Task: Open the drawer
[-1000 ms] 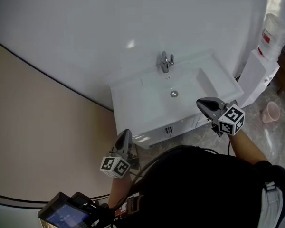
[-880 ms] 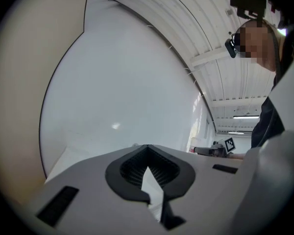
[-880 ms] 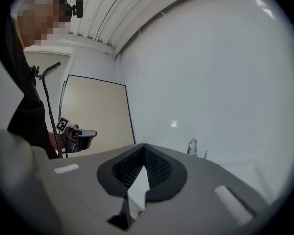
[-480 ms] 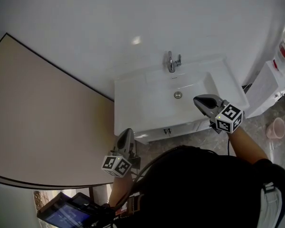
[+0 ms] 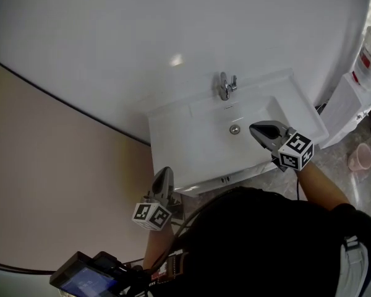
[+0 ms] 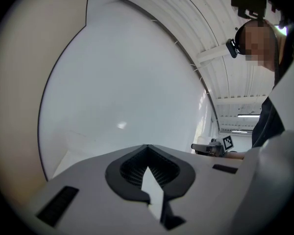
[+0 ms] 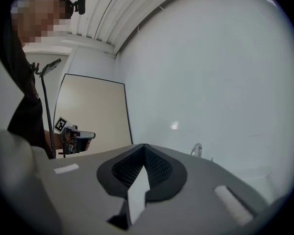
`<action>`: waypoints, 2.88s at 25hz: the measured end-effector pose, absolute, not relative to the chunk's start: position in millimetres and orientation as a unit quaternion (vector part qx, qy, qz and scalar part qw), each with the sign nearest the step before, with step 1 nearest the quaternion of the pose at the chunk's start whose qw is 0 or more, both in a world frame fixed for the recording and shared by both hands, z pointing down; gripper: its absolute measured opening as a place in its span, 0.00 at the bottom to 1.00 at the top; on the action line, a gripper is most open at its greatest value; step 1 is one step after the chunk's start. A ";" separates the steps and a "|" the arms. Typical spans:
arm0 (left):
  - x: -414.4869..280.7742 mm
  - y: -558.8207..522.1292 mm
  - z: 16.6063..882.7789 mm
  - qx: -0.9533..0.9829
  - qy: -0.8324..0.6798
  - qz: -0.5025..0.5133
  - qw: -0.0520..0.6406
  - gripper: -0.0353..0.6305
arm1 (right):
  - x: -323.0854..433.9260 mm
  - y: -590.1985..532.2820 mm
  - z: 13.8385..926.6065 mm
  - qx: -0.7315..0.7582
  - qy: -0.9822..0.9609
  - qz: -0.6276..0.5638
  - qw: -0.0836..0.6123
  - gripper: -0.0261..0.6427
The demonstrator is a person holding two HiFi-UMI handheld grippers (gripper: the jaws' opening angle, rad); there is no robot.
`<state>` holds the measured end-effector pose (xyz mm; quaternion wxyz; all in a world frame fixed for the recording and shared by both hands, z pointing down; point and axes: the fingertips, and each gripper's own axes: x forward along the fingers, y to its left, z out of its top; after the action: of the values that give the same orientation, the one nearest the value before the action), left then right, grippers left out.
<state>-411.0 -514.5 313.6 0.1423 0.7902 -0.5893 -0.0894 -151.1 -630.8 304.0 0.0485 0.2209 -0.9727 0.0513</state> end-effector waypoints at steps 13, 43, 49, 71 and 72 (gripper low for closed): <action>-432.7 -645.8 312.4 0.890 -0.427 -0.053 0.151 0.04 | -131.7 -660.0 303.4 0.422 -0.902 0.084 0.041 0.03; 112.0 -525.4 388.1 0.975 -0.116 0.081 0.172 0.04 | 317.9 -411.9 341.4 0.634 -0.769 0.079 0.014 0.03; 172.1 -519.0 419.4 0.966 -0.083 0.106 0.219 0.04 | 369.5 -392.9 357.9 0.659 -0.746 0.096 0.016 0.03; 194.8 -546.4 582.1 0.932 0.035 0.235 0.274 0.04 | 359.5 -444.2 444.8 0.744 -0.641 0.181 0.046 0.03; 194.8 -544.5 587.4 0.932 0.026 0.239 0.271 0.04 | 361.2 -443.9 448.5 0.739 -0.646 0.183 0.046 0.03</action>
<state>194.8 -544.5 587.4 0.2709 0.9320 0.0261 0.2393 361.2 -443.9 448.5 0.0457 0.7394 -0.6462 0.1834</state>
